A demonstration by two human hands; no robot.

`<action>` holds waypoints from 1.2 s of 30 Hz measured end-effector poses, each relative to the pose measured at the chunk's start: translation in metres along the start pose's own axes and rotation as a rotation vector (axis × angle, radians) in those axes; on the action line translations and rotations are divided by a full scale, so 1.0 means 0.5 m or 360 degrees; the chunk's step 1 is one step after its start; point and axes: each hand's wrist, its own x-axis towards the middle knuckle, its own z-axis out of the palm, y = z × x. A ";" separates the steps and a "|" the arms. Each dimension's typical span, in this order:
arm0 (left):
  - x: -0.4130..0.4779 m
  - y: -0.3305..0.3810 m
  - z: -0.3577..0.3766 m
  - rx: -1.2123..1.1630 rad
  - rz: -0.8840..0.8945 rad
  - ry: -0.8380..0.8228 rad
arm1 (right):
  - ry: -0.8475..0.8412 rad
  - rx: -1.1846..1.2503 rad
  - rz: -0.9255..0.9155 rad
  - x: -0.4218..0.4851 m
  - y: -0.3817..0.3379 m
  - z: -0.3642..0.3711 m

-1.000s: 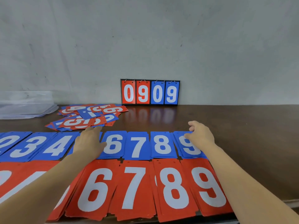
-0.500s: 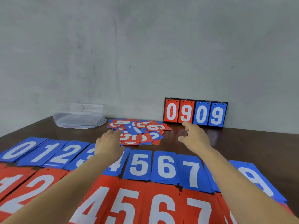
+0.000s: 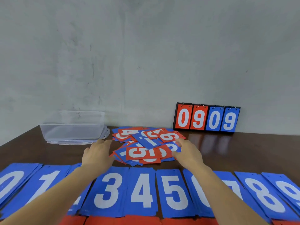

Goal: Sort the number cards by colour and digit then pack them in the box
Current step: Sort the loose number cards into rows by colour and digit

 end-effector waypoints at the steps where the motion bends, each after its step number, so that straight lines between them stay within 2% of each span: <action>1: 0.010 -0.003 0.006 -0.0019 0.0012 -0.0015 | -0.0019 -0.0005 0.0032 0.003 0.000 0.009; 7: 0.065 -0.001 0.042 -0.0142 0.0076 -0.0097 | -0.0148 -0.0072 0.0100 0.051 -0.015 0.052; 13: 0.101 -0.014 0.078 -0.0203 0.0091 -0.0147 | -0.0370 -0.0350 -0.0119 0.160 -0.074 0.110; 20: 0.121 -0.042 0.104 -0.0218 0.0131 -0.0251 | -0.0670 -0.0512 0.0022 0.231 -0.105 0.165; 27: 0.128 -0.036 0.095 -0.0133 0.0124 -0.0317 | -0.0791 -0.0435 -0.0467 0.144 -0.087 0.140; 30: 0.131 -0.028 0.080 -0.0069 0.0131 -0.0350 | -0.0829 -0.0212 -0.0488 0.105 -0.075 0.111; 32: 0.138 -0.012 0.075 -0.0074 0.0126 -0.0316 | -0.0781 0.0029 -0.0387 0.089 -0.066 0.094; 36: 0.152 0.051 0.089 -0.0354 0.0146 -0.0229 | -0.0051 0.0126 -0.0095 0.093 -0.047 0.081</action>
